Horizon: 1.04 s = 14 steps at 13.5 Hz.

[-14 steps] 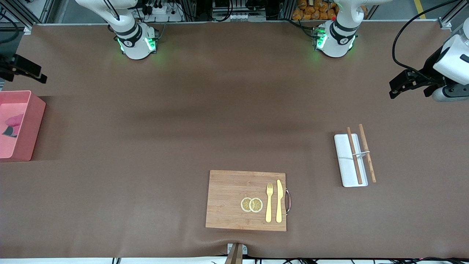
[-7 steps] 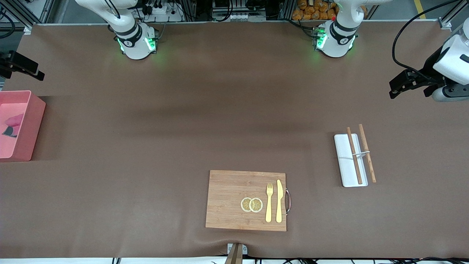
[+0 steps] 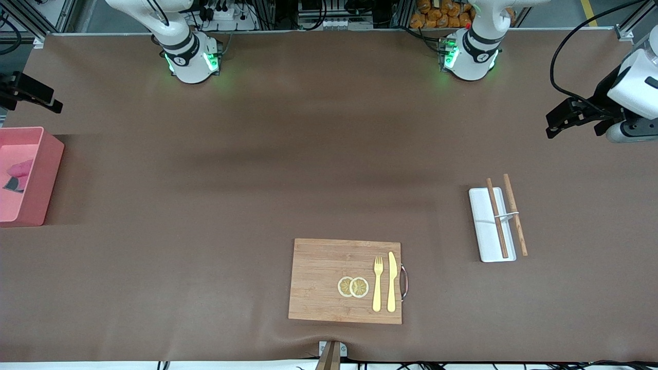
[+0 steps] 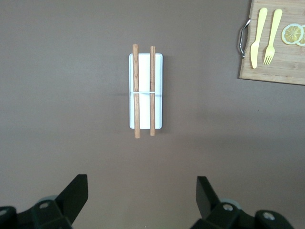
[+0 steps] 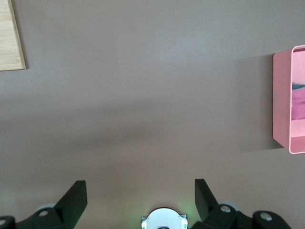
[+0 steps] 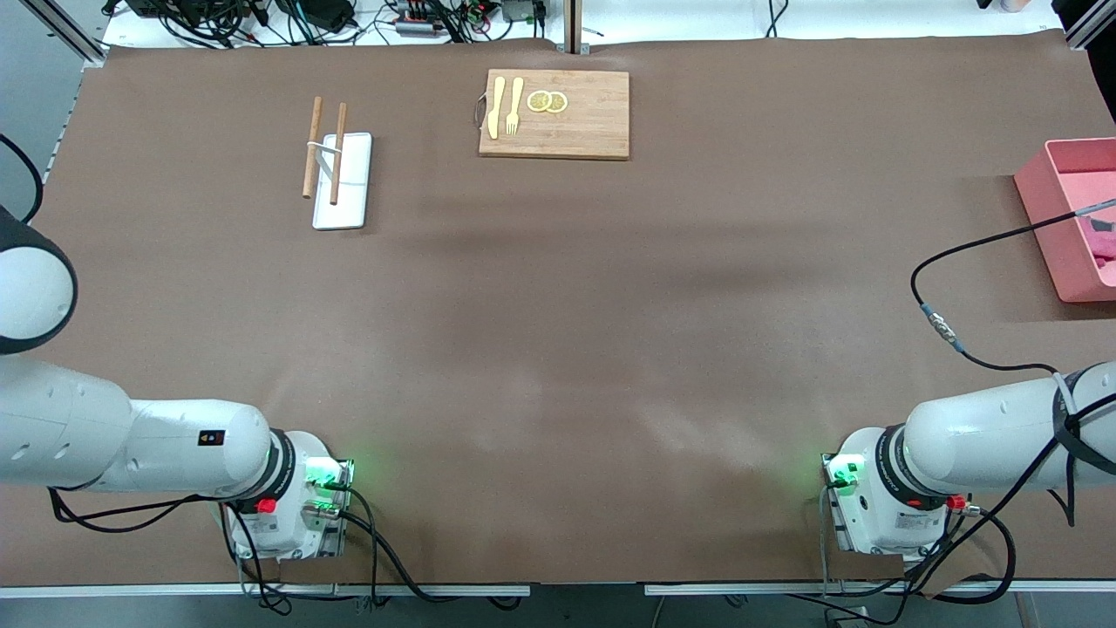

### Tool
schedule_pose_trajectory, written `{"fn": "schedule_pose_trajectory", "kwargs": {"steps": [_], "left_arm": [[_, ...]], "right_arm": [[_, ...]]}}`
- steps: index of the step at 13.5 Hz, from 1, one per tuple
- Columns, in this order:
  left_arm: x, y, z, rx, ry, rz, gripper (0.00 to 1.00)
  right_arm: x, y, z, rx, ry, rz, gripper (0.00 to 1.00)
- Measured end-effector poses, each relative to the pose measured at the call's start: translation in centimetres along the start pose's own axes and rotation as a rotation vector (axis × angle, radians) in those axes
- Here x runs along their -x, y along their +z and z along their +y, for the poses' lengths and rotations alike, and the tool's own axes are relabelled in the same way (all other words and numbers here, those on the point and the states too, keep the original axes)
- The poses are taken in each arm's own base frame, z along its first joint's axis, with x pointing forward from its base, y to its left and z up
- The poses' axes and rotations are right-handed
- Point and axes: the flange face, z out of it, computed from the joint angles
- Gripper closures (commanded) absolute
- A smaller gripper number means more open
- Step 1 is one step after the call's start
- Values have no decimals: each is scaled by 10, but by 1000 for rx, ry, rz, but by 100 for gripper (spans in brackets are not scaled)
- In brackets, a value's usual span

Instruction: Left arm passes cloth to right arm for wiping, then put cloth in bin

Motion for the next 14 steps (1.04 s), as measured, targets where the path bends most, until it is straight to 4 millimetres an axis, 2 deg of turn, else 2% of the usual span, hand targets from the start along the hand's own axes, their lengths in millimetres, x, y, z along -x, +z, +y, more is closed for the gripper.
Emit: {"fn": "schedule_pose_trajectory", "kwargs": {"steps": [10,12,14], "left_arm": [[0,0,0,0,0,1,0],[0,0,0,0,0,1,0],[0,0,0,0,0,1,0]], "right_arm": [[-1,1,5,-1,10,0,0],[-7,8,6,-1,12,3,0],[-23,29,6,0,14,10,0]]}}
